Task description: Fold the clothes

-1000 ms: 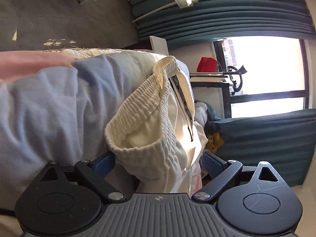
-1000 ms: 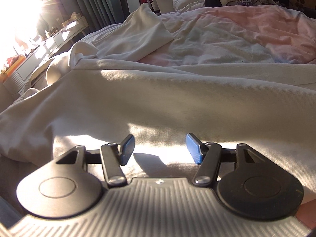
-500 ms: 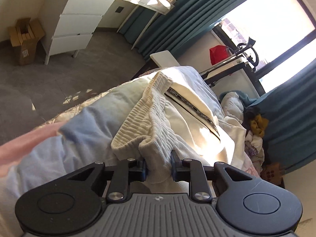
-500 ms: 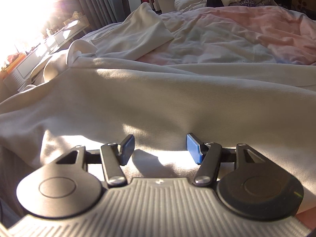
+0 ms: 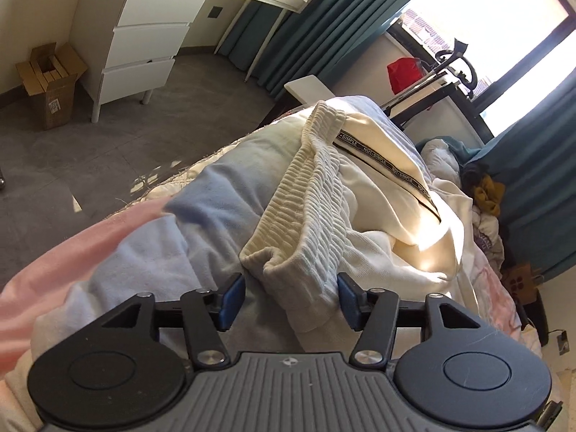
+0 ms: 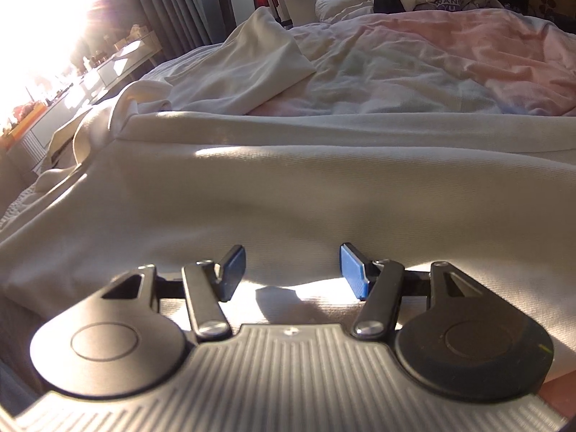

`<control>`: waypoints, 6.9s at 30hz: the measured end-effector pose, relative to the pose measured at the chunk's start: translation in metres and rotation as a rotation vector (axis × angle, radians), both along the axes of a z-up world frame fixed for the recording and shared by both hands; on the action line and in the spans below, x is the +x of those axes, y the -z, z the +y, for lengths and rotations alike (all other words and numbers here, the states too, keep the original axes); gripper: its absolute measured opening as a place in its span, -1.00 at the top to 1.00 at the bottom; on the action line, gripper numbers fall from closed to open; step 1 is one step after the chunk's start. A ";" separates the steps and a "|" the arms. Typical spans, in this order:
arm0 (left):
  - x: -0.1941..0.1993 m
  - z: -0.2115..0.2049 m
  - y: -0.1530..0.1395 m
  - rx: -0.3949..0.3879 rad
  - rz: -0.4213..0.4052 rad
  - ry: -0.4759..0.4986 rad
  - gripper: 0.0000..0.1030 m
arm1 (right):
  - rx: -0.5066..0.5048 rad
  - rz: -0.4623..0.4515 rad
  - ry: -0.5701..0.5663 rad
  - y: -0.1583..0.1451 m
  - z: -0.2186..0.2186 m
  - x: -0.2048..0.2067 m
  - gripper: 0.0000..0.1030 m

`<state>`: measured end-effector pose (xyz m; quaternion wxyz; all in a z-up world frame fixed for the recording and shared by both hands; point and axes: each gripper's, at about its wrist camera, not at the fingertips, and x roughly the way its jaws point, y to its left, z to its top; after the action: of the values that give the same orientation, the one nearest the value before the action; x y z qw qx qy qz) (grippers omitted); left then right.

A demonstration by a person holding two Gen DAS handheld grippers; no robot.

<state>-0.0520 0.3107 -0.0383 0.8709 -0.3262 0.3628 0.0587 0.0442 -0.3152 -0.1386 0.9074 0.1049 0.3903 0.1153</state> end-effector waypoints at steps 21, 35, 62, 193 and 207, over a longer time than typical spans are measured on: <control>0.005 -0.164 -0.106 0.426 -0.254 0.202 -0.64 | 0.036 -0.138 0.047 -0.046 -0.014 -0.031 -0.18; 0.092 -0.297 -0.061 0.430 -0.287 0.433 -0.64 | 0.045 -0.213 0.059 -0.061 -0.024 -0.037 -0.18; 0.211 -0.267 0.032 0.309 -0.279 0.399 -0.64 | 0.026 -0.151 0.029 -0.090 0.072 0.294 -0.18; 0.161 -0.288 0.038 0.035 -0.425 0.566 -0.67 | 0.232 -0.188 1.236 -0.024 -0.286 -0.056 0.67; 0.140 -0.303 0.036 0.082 -0.408 0.580 -0.70 | 0.406 -0.082 1.395 0.005 -0.312 -0.098 -0.07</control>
<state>0.0877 0.0081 -0.0746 0.9183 -0.1793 0.2564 -0.2426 -0.0542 -0.6273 -0.1440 0.7464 0.4912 0.1692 -0.4159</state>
